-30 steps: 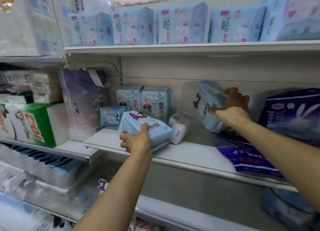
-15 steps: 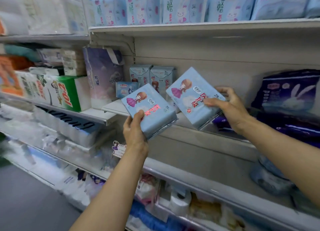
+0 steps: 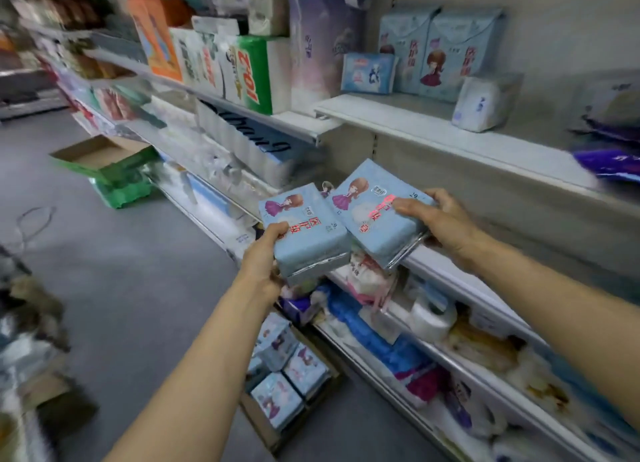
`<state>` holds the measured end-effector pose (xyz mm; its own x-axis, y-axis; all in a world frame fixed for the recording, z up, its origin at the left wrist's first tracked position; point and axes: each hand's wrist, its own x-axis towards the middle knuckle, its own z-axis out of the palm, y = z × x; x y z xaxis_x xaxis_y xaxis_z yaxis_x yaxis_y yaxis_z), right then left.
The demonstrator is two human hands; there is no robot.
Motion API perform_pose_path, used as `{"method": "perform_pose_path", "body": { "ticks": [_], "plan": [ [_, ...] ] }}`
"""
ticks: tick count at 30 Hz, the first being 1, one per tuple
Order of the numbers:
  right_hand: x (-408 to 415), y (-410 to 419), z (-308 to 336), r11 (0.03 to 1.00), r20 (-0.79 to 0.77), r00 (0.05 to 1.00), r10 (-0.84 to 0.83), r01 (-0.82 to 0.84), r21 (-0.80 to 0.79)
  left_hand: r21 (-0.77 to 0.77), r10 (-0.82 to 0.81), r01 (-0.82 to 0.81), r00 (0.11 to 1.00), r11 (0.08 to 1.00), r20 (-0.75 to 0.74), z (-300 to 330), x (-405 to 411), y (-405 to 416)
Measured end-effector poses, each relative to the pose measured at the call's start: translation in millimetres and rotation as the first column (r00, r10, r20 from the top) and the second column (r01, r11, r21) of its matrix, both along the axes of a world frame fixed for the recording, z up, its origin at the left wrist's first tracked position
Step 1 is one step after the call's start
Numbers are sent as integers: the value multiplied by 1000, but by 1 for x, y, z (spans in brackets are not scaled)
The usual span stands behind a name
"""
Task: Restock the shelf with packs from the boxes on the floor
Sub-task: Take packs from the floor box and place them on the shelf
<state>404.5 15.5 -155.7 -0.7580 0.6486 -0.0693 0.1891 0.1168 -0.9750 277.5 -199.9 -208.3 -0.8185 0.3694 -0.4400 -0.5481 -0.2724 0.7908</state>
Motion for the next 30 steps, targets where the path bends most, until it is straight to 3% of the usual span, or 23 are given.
{"method": "perform_pose_path", "body": {
  "ticks": [6,13,20,30],
  "plan": [
    [-61,-33,-87,989,180,975,128,-114,-90,-221,90,-63,989,973,113,-60,-29,-55],
    [-122,-67,-198,963,367,900,237,-169,-210,-336,194,-89,937,938,291,-150,-64,-101],
    [-187,-89,-300,932,501,829,247,-62,-356,-409,275,-90,865,908,420,-244,-131,-134],
    [-290,-102,-429,896,594,774,218,83,-437,-449,302,-38,790,893,534,-387,-225,-144]
  ]
}}
